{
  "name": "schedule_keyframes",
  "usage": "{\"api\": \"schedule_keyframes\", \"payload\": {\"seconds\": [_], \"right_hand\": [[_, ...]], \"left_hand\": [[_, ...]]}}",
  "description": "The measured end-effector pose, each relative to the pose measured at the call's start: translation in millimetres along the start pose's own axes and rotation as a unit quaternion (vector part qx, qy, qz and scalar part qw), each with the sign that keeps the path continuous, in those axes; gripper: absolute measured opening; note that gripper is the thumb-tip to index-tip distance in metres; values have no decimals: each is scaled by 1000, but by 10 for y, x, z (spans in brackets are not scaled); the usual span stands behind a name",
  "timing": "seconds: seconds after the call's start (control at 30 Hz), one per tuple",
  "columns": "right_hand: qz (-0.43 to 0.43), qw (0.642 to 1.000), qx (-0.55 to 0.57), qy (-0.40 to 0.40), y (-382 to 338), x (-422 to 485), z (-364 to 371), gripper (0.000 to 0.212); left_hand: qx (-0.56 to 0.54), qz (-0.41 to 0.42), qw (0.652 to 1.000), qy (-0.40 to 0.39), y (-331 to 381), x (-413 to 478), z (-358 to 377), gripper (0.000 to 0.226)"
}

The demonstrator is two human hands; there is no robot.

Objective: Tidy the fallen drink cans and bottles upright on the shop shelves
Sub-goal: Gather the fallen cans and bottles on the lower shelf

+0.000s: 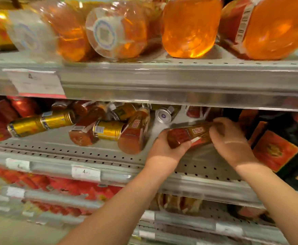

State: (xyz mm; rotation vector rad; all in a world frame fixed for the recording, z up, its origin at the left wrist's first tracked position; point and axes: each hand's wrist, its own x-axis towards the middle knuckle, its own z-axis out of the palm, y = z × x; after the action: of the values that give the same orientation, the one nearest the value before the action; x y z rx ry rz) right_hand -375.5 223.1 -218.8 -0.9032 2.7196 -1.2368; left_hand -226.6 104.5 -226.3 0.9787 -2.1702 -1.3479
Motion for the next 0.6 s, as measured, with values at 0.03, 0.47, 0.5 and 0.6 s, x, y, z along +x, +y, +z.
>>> {"api": "schedule_keyframes", "payload": {"seconds": [0.03, 0.47, 0.5, 0.6], "right_hand": [[7, 1000, -19, 2, -25, -10, 4, 29], [-114, 993, -11, -5, -890, -277, 386, 39], [-123, 992, -13, -6, -935, -285, 448, 39], [-126, 992, -21, 0, -988, -298, 594, 40]], "left_hand": [[5, -5, 1000, -2, 10, 19, 11, 60], [480, 133, 842, 208, -274, -107, -1070, 68], [517, 82, 835, 166, -308, -65, -1091, 81], [539, 20, 839, 67, -419, 27, -978, 103]]}}
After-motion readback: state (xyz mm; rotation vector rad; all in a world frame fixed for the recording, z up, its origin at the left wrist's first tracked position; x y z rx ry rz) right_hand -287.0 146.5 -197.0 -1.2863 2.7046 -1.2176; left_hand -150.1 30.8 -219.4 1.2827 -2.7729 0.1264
